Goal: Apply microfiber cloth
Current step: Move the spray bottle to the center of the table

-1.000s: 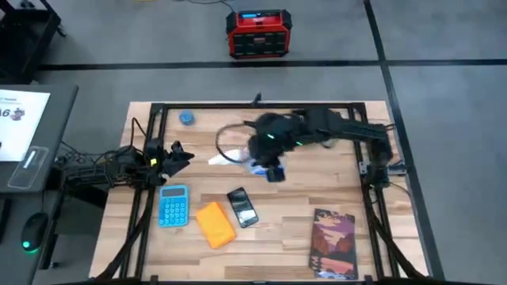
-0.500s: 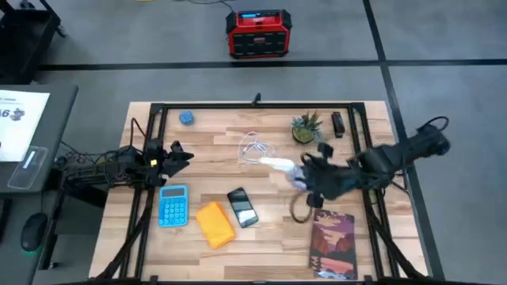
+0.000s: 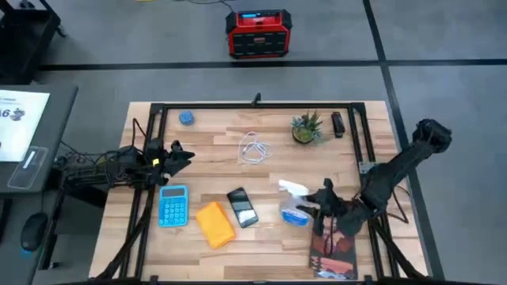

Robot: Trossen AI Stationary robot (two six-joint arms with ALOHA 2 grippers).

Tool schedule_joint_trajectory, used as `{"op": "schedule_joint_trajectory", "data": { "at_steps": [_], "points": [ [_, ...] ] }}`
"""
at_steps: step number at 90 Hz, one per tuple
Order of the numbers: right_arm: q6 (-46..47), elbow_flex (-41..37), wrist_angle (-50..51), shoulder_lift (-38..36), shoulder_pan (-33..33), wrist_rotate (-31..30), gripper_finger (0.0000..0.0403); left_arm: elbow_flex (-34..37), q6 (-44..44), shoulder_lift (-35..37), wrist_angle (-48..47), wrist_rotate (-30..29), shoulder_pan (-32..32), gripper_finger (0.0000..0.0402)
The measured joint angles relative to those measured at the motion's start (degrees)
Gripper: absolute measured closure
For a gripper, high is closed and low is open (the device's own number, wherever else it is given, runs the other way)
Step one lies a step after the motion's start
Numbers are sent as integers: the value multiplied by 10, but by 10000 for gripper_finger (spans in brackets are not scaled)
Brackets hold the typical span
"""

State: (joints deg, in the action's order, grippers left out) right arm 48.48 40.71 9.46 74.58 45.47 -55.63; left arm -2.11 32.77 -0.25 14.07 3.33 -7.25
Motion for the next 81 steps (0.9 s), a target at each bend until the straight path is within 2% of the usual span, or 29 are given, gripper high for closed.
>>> {"op": "schedule_joint_trajectory", "data": {
  "at_steps": [18, 35, 59, 70, 81],
  "points": [
    [23, 2, -22, 48, 11, -16, 217, 0, 8, 0, -12, -20, 0, 240],
    [-27, 5, -50, 53, 11, 12, 160, 0, 11, 0, -16, -28, 0, 240],
    [-81, 61, 69, -28, 10, 104, 149, 0, 11, 0, -17, -28, 0, 240],
    [-141, 70, 88, -52, 7, 110, 149, 0, 12, 0, -16, -28, 0, 240],
    [-190, 70, 83, -57, -24, 110, 148, 0, 11, 0, -17, -28, 0, 240]
  ]
}}
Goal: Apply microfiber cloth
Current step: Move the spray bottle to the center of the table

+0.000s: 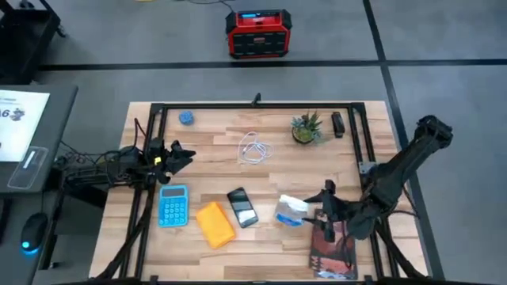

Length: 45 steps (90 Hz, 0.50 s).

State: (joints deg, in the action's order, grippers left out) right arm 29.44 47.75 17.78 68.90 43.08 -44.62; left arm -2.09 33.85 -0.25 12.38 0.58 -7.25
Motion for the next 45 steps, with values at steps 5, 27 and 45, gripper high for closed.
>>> {"op": "schedule_joint_trajectory", "data": {
  "at_steps": [5, 27, 45],
  "points": [
    [-12, 0, -3, 1, -17, 9, 148, 0, -1, 0, -1, 0, 0, 240],
    [-12, 0, -55, 5, -71, 200, 148, 0, 0, 0, -16, 0, 0, 240],
    [44, 7, -44, 5, -45, 254, 148, 0, 0, 0, -26, 0, 0, 240]
  ]
}}
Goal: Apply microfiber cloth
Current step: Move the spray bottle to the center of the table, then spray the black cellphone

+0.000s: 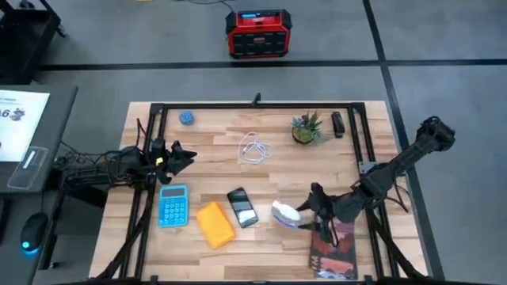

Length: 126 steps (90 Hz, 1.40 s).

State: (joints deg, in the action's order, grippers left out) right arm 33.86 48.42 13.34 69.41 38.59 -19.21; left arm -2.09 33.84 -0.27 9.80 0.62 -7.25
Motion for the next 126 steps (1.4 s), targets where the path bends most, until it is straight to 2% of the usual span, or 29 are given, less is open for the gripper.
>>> {"op": "schedule_joint_trajectory", "data": {
  "at_steps": [18, 38, 57, 72, 87, 103, 120, 126],
  "points": [
    [-34, 31, -2, 0, 26, -32, 148, 0, 1, 0, -1, -11, 0, 240],
    [-59, 61, 8, 0, 43, -38, 148, 0, 4, 0, 0, -15, 0, 240],
    [-55, 90, 75, 0, 81, -116, 148, 0, 9, -1, -1, -15, 7, 240],
    [-55, 83, 70, 4, 87, -172, 148, 0, -1, -1, -8, -15, 25, 240],
    [-39, 81, 75, 22, 67, -157, 148, 3, -2, -9, -17, -22, 51, 240],
    [-39, 106, 86, 19, 74, -142, 148, -3, -20, -67, -4, -68, 101, 255],
    [-86, 181, 149, 6, 57, -242, 148, -49, -73, -167, 16, -140, 150, 293],
    [-108, 208, 160, 5, 25, -248, 148, -72, -88, -206, 15, -154, 160, 304]
  ]
}}
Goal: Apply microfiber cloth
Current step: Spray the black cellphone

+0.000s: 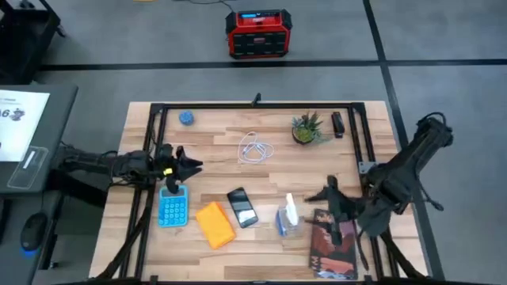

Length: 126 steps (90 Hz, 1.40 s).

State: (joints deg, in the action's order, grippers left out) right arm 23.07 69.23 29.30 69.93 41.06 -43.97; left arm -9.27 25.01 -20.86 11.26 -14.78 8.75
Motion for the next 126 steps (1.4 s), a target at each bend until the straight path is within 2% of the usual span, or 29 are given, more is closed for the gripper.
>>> {"op": "schedule_joint_trajectory", "data": {
  "at_steps": [10, 23, 36, 48, 54, 64, 76, 88, 103, 117, 126],
  "points": [
    [-5, 29, 23, 0, -95, 50, 148, -42, -15, -71, -2, -3, 11, 317],
    [-23, 20, 57, 0, -264, 176, 157, -100, -59, -165, -34, -3, 33, 327],
    [-39, -37, 7, 13, -428, 363, 171, -161, -67, -247, -93, -3, 65, 333],
    [-31, -103, -81, 51, -510, 520, 174, -204, -51, -317, -153, -1, 104, 334],
    [-30, -125, -130, 78, -523, 556, 174, -214, -29, -354, -159, 1, 120, 335],
    [-29, -133, -160, 141, -522, 574, 175, -214, 17, -417, -163, 31, 131, 335],
    [-6, -132, -222, 212, -507, 602, 175, -214, 55, -493, -158, 38, 131, 335],
    [29, -133, -270, 279, -505, 669, 175, -214, 61, -558, -99, 54, 129, 335],
    [80, -133, -346, 353, -486, 685, 175, -214, 75, -626, -16, 118, 129, 335],
    [126, -125, -419, 421, -464, 721, 175, -214, 102, -684, 20, 132, 126, 335],
    [142, -102, -430, 456, -454, 728, 175, -214, 111, -724, 63, 134, 112, 335]
  ]
}}
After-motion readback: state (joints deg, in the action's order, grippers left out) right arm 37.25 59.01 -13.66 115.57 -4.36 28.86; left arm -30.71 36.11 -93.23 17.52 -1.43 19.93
